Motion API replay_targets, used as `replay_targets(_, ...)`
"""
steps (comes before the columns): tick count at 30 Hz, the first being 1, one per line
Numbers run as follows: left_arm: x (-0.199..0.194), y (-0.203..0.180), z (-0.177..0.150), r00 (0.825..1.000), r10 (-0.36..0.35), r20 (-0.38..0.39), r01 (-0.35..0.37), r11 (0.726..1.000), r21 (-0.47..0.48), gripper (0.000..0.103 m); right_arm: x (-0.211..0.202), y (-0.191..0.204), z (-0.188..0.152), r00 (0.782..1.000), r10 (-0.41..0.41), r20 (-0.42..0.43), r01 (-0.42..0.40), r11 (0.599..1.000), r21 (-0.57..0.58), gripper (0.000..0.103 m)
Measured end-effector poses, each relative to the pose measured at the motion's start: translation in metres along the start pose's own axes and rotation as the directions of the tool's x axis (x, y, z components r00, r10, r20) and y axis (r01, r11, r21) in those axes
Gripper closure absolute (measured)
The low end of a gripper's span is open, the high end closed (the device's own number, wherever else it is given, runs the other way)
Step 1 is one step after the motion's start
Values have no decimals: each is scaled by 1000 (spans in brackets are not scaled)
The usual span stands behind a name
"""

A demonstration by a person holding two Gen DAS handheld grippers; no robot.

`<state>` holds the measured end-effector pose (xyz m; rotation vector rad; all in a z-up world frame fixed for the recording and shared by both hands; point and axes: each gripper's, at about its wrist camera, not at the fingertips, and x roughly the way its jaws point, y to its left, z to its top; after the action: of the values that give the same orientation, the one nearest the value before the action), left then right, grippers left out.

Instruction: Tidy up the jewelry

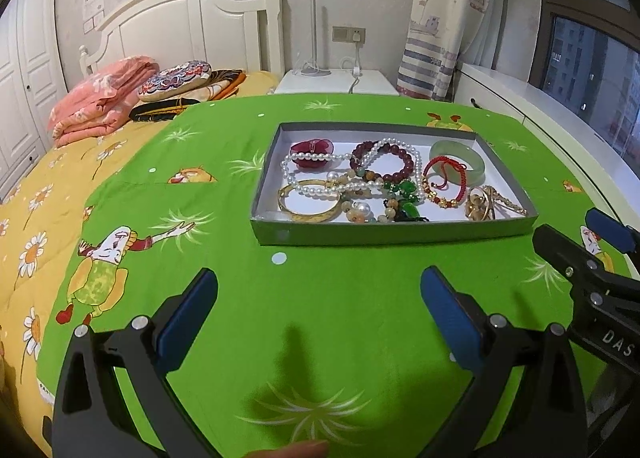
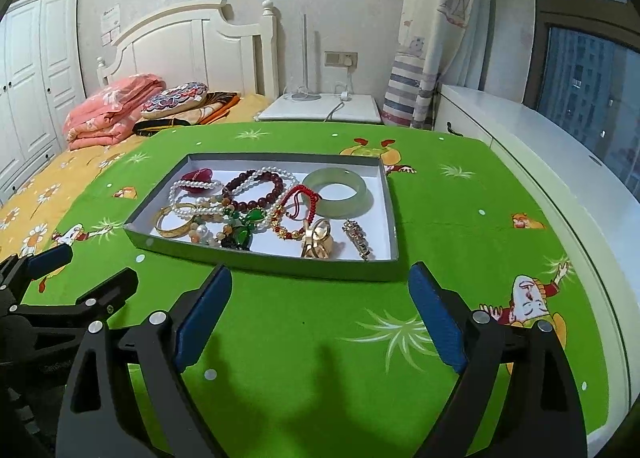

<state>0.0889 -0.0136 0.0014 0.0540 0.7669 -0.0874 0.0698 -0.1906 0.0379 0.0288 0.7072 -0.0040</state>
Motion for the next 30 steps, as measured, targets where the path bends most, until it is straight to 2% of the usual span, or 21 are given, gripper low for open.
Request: replay_targets(30,-7,3,1,1000,11,12,-11,1000,0,5,-8,3,0,1000,13,14,-13,1000,-2,19)
